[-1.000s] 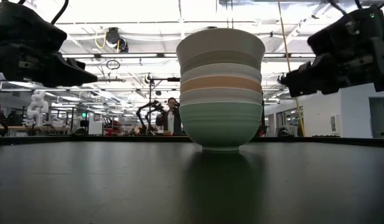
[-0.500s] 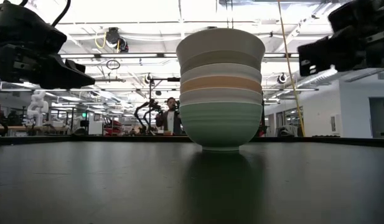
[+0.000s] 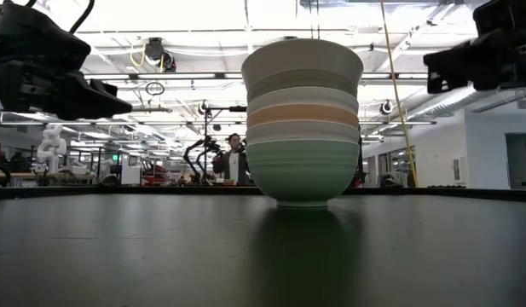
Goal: Nest bowls inside each other
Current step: Return to Home Position
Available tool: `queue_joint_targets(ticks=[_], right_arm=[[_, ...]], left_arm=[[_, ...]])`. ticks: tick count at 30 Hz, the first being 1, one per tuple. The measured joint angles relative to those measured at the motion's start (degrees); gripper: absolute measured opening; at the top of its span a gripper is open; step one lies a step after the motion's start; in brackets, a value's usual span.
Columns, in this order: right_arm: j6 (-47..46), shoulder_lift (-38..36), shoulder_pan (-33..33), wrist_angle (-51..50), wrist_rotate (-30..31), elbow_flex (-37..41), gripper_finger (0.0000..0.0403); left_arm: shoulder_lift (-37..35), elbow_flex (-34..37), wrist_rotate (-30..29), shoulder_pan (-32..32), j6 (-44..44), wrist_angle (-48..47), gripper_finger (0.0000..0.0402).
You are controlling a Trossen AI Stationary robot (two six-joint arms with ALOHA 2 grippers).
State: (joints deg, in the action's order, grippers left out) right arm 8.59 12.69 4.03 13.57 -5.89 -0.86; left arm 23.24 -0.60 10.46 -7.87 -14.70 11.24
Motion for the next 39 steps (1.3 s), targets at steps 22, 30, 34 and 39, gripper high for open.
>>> queue_joint_targets(ticks=[22,30,34,39], right_arm=[[-5.51,-6.43,-6.69,-5.49,-2.23,0.02,0.0],[-6.75,-6.43,-6.73,-5.33,-3.41,0.07,0.0],[-6.53,-6.43,-6.73,-5.36,-3.41,0.07,0.0],[-6.46,-6.43,-6.73,-5.41,-3.41,0.07,0.0]], left_arm=[[-0.02,-0.02,3.19,-7.35,4.54,4.02,0.0024],[-0.02,-0.02,3.19,-7.38,4.53,3.59,0.0024],[-0.02,-0.02,3.19,-7.38,4.51,2.88,0.0024],[0.0,-0.02,3.19,-7.38,5.05,1.17,0.0024]])
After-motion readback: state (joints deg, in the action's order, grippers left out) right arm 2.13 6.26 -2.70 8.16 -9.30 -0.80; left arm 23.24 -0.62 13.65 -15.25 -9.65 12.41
